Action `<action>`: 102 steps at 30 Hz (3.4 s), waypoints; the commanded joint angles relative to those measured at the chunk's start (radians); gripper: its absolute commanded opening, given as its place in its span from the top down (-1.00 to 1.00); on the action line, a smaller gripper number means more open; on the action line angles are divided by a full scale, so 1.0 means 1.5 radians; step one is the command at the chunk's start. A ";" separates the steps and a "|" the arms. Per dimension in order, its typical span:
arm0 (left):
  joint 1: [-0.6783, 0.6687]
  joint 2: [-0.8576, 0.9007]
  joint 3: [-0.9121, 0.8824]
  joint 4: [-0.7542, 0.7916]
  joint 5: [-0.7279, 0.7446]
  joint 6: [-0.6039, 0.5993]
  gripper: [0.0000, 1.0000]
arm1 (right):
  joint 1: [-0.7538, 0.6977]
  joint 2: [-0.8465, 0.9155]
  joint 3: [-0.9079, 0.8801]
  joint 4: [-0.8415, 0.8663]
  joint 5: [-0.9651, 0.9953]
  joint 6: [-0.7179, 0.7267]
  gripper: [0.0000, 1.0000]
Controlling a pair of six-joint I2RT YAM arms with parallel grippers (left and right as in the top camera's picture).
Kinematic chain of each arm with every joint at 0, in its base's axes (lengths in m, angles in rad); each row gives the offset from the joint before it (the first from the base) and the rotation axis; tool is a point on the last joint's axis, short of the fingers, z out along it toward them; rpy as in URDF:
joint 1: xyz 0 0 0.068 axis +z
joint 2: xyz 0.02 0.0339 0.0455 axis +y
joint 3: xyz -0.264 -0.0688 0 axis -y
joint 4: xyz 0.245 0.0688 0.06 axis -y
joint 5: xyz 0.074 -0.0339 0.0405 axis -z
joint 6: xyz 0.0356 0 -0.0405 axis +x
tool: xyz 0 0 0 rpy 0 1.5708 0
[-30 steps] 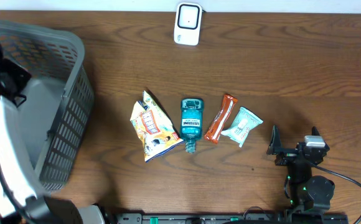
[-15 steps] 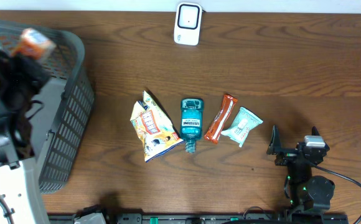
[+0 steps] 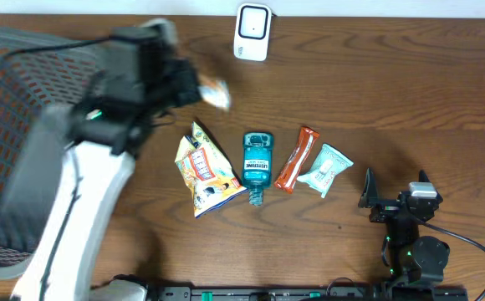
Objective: Scan the item barcode
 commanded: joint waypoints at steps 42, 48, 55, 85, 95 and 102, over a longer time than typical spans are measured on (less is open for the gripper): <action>-0.222 -0.065 0.073 0.241 -0.533 0.439 -0.98 | 0.003 -0.003 -0.001 -0.002 0.001 0.009 -0.98; -0.222 -0.155 0.065 0.217 -0.548 0.464 -0.97 | 0.003 -0.003 -0.001 -0.002 0.001 0.009 -0.99; -0.222 -0.251 0.020 0.225 -0.542 0.464 -0.97 | 0.003 -0.003 -0.001 -0.002 0.001 0.009 -0.99; 0.123 -0.707 -0.217 0.235 -0.146 0.262 -0.96 | 0.003 -0.003 -0.001 -0.002 0.001 0.009 -0.98; 0.225 -0.806 -0.217 0.177 -0.072 0.233 -0.96 | 0.003 -0.003 -0.001 -0.002 0.001 0.009 -0.99; 0.211 -0.860 -0.217 0.176 -0.064 0.234 -0.96 | 0.003 -0.003 -0.001 -0.002 0.001 0.009 -0.99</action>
